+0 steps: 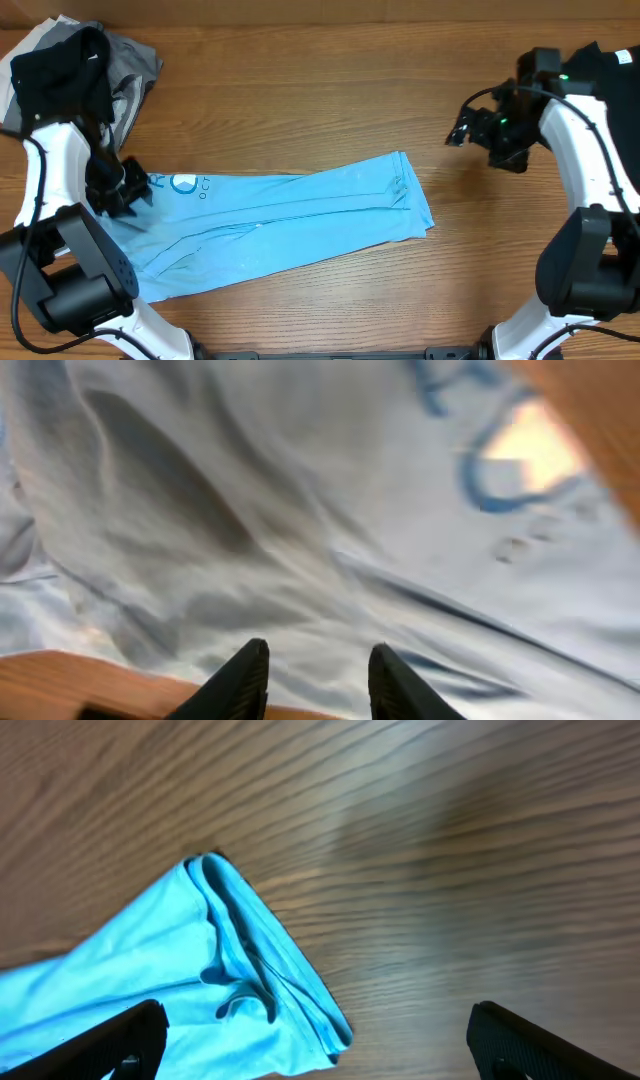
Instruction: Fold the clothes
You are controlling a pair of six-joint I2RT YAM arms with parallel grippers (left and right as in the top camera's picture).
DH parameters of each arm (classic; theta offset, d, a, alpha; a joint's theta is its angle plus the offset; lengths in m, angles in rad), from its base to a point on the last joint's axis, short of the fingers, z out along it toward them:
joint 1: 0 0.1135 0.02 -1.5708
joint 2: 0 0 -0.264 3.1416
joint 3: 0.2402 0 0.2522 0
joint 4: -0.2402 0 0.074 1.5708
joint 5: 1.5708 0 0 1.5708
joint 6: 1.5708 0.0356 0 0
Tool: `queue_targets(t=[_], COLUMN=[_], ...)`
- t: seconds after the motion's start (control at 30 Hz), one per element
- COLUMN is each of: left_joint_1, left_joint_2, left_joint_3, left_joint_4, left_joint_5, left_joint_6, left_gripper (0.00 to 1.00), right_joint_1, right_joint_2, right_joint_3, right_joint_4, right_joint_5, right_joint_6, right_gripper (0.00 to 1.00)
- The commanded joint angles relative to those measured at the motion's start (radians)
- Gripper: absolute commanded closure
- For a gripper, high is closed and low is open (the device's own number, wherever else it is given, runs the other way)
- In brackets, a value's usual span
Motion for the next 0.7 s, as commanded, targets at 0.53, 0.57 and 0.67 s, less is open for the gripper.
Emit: queue_targets(t=[0.53,0.57,0.67], left_joint_1=[-0.149,-0.149,-0.149], left_joint_2=[-0.063,-0.063,-0.063], left_joint_3=[0.074,0.074,0.074], left_joint_4=[-0.016,-0.016,-0.017], left_joint_5=[0.237,0.237,0.237], left_joint_6=[0.058,0.058,0.058], left_gripper=[0.00,0.00,0.00], right_joint_1=[0.006,0.006,0.008], right_joint_2=[0.002,0.002,0.002], right_joint_3=[-0.399,-0.411,-0.455], right_joint_4=[0.320,0.330,0.354], right_joint_5=[-0.335,-0.344,-0.366], right_joint_6=[-0.226,-0.226,-0.225], right_gripper=[0.00,0.00,0.00])
